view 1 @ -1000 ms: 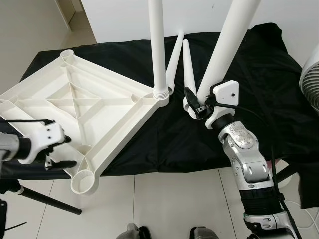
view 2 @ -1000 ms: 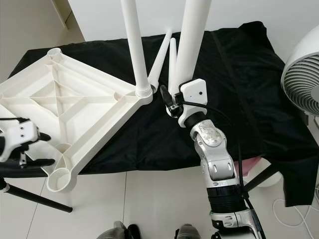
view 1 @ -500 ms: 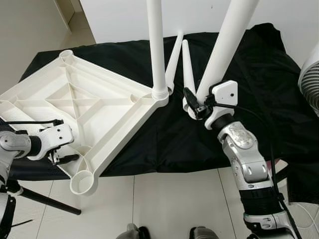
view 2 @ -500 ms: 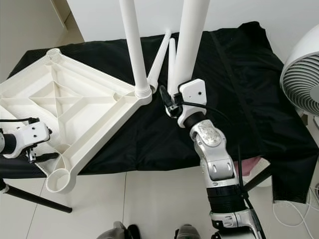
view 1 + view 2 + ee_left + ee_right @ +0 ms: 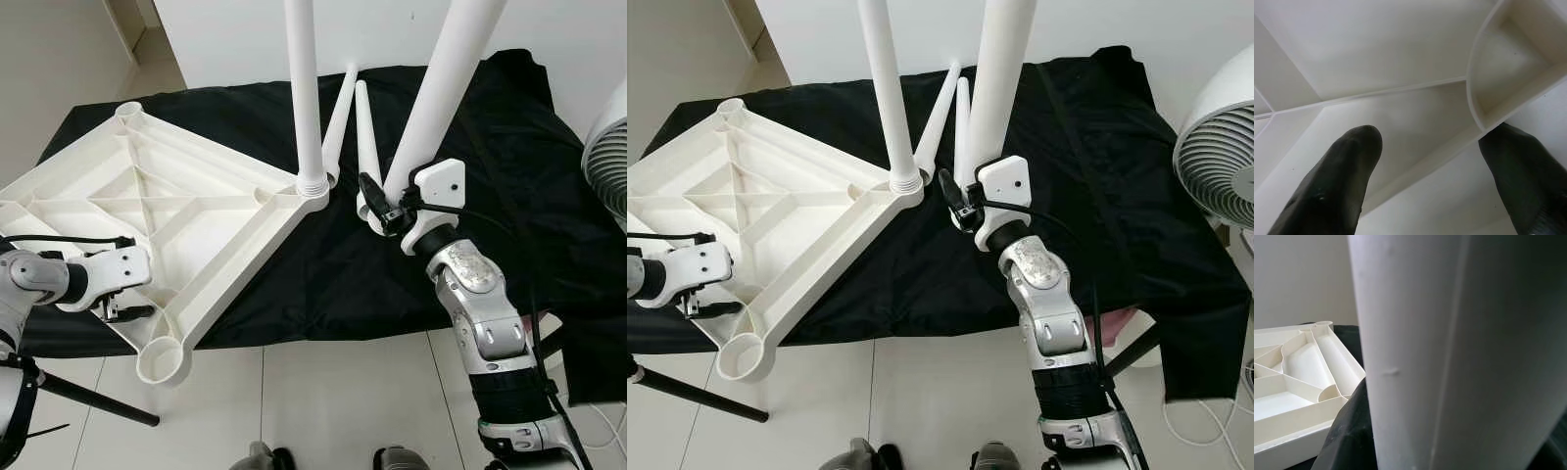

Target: Building children table

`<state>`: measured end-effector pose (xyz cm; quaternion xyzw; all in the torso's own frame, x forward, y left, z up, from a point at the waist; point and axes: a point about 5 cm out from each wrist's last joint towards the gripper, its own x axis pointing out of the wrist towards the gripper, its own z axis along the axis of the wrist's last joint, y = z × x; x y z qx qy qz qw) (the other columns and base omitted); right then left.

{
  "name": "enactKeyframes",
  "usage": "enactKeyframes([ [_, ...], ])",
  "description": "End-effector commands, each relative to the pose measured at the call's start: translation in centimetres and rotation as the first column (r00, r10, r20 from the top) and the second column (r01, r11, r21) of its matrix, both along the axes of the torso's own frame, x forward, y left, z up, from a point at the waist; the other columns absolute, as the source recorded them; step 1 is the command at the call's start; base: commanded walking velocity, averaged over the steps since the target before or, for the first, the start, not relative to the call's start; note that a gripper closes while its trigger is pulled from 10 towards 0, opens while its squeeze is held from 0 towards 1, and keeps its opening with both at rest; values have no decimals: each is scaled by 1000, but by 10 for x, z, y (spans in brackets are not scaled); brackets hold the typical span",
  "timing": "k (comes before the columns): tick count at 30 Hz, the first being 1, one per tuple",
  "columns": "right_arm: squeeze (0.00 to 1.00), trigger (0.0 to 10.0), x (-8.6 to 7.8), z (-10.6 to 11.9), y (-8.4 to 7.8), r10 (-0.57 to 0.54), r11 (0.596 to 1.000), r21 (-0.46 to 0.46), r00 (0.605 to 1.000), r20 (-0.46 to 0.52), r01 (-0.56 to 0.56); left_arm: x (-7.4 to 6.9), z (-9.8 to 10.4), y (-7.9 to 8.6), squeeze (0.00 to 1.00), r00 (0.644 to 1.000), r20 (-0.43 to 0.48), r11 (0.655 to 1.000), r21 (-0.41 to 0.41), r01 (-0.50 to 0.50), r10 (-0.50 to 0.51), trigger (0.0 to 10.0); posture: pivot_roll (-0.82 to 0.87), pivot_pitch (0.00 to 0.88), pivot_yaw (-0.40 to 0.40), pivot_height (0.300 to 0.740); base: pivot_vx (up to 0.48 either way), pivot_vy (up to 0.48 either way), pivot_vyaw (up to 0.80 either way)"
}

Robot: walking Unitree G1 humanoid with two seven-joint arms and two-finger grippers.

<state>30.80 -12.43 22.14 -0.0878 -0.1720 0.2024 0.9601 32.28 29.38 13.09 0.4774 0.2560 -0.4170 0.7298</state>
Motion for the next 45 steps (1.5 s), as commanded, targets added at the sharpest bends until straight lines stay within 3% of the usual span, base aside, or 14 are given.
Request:
enactKeyframes([
  [1, 0, 10000, -3, 1, 3, 10, 1000, 4, 1000, 7, -10, -14, -18, 15, 0, 997, -43, 996, 61, -64, 67, 0, -104, 126, 154, 740, 0, 0, 0],
  [4, 0, 10000, -3, 1, 3, 6, 1000, 2, 1000, 6, -6, -20, -18, 21, 0, 993, -103, 997, 67, -49, 56, 0, -100, 126, 155, 740, 0, 0, 0],
  [17, 0, 10000, -1, 1, 4, 11, 1000, -2, 1000, 10, -11, -27, -18, 32, 0, 989, -133, 994, 101, -48, 62, 0, -88, 125, 155, 740, 0, 0, 0],
  [18, 0, 10000, -1, 2, 4, 10, 1000, -3, 1000, 11, -10, -28, -19, 32, 0, 989, -132, 993, 103, -52, 65, 4353, -87, 125, 155, 740, 0, 0, 0],
  [19, 0, 10000, -2, 2, 4, 10, 1000, -4, 1000, 11, -10, -28, -19, 33, 0, 989, -131, 993, 105, -54, 68, 4353, -87, 125, 155, 740, 0, 0, 0],
  [20, 0, 10000, -1, 2, 4, 10, 1000, -5, 1000, 11, -10, -29, -19, 33, 0, 989, -135, 993, 109, -48, 62, 10000, -87, 125, 155, 740, 0, 0, 0],
  [30, 0, 10000, -1, 1, 5, 13, 1000, -9, 1000, 12, -13, -30, -18, 34, 0, 989, -137, 994, 106, -38, 52, 10000, -87, 120, 151, 740, 0, 0, 0],
  [45, 0, 10000, -1, 0, 5, 15, 1000, -11, 1000, 9, -14, -41, -11, 63, 0, 991, -77, 965, 247, -90, 112, 10000, -87, 117, 151, 740, 0, 0, 0],
])
